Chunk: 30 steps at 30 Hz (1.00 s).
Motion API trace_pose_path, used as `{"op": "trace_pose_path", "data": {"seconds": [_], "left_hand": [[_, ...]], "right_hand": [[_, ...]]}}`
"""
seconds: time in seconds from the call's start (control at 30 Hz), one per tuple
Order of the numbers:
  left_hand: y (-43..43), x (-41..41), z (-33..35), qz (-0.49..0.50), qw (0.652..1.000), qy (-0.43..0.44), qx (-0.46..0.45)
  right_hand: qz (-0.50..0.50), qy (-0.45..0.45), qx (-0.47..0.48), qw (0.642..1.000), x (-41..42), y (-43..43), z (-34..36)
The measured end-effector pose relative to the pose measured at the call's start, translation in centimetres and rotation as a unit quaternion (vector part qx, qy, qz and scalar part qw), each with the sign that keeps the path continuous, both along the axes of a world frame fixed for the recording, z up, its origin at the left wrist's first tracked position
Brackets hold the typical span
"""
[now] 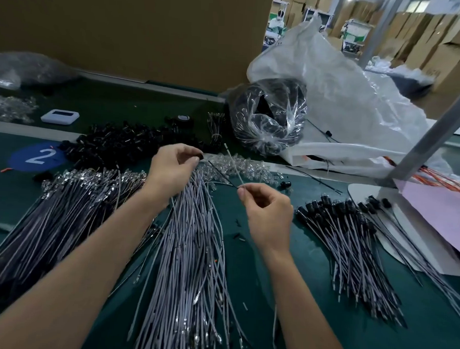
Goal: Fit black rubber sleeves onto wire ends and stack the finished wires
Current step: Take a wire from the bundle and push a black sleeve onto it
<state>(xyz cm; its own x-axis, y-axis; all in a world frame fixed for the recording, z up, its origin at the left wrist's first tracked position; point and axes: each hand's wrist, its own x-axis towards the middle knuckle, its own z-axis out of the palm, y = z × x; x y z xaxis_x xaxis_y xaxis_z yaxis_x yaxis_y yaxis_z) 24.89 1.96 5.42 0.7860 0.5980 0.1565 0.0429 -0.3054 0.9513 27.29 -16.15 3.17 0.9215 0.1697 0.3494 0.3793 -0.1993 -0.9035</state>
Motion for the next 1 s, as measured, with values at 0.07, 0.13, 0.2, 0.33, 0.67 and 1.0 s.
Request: {"op": "trace_pose_path", "data": {"seconds": [0.07,0.13,0.2,0.33,0.67,1.0], "left_hand": [[-1.0,-2.4,-0.2,-0.032,0.994,-0.044,-0.095],[-1.6,-3.9,-0.5,-0.037,0.978,-0.089,-0.185],[-1.9,-4.5,-0.9,-0.028,0.961,-0.116,-0.249],[-2.3,-4.5,-1.7,-0.019,0.950,-0.143,-0.278],[-2.9,-4.2,-2.2,-0.024,0.950,-0.157,-0.271],[-2.7,-4.2,-2.3,-0.006,0.943,-0.177,-0.283]], "right_hand": [[-0.004,-0.018,0.003,1.000,-0.1,-0.1,0.3],[-0.006,-0.031,0.005,0.999,-0.1,-0.3,0.6],[-0.006,-0.044,0.004,0.999,-0.1,-0.5,0.8],[-0.008,-0.066,-0.023,0.998,-0.1,-0.7,0.9],[-0.012,-0.102,-0.069,0.992,-0.1,-0.6,0.8],[-0.024,-0.107,-0.080,0.991,0.2,-0.7,0.6]]}}
